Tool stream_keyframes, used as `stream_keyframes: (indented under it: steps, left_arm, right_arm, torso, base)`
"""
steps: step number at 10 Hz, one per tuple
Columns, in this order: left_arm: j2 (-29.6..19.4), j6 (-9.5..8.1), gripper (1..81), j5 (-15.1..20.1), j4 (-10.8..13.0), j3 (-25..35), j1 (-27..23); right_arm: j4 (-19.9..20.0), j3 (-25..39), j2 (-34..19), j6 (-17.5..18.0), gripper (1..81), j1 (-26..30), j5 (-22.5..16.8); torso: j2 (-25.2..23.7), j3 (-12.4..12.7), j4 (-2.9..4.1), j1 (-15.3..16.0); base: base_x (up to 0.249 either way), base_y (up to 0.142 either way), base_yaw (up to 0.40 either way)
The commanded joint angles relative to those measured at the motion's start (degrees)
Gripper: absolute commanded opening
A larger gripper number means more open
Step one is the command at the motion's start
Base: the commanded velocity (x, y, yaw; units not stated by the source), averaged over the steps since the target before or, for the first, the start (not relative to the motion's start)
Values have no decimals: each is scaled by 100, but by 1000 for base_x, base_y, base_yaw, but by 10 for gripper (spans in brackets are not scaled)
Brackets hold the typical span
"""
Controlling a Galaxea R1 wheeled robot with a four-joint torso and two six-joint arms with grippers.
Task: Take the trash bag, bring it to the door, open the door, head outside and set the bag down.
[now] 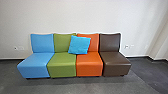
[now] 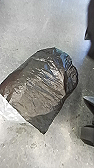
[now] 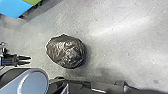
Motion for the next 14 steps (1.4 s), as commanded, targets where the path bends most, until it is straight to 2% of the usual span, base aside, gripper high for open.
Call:
stream_keyframes:
  steps: [1, 2, 3, 4, 6, 9, 12, 13, 14]
  left_arm:
    - [-124, 11, 811, 398, -120, 36, -532]
    - [-124, 11, 811, 398, -129, 36, -532]
    - [-133, 11, 811, 398, -129, 27, -532]
    - [-133, 20, 811, 398, -129, 27, -532]
    - [-151, 20, 811, 398, -138, 36, -532]
    - [-151, 20, 811, 398, -138, 36, -532]
    - [-168, 20, 811, 398, -138, 45, -558]
    - [-195, 12, 811, 398, -164, 62, -628]
    - [-195, 11, 811, 433, -164, 62, -716]
  right_arm:
    - [679, 177, -595, -1, 811, 1403, -1347]
    - [910, 150, -586, -1, 811, 1791, -1639]
    - [1232, 72, -595, -9, 811, 2213, -2223]
    - [1436, 54, -577, -18, 811, 2493, -2622]
    - [1745, 106, -560, -62, 811, 2678, -2685]
    - [2473, 194, -516, -114, 811, 2872, -2685]
    - [2562, 247, -533, -106, 811, 2978, -2703]
    - [2562, 308, -533, -106, 811, 2987, -2694]
    - [2571, 335, -533, -106, 811, 2987, -2685]
  torso:
    - [-545, 0, 0, 350]
    - [-763, 0, 0, 487]
    - [-971, 0, 0, 618]
    - [-1172, 0, 0, 743]
    - [-1589, 0, 0, 1005]
    - [-2214, 0, 0, 1394]
    - [-2840, 0, 0, 1781]
    - [-3006, -538, 0, 1884]
    - [-3222, -567, 0, 2004]
  base:
    - [0, 0, 0]
    - [0, 0, 0]
    - [0, 0, 0]
    - [0, 0, 0]
    - [0, 0, 0]
    - [0, 0, 0]
    - [0, 0, 0]
    - [0, 0, 0]
    - [0, 0, 0]
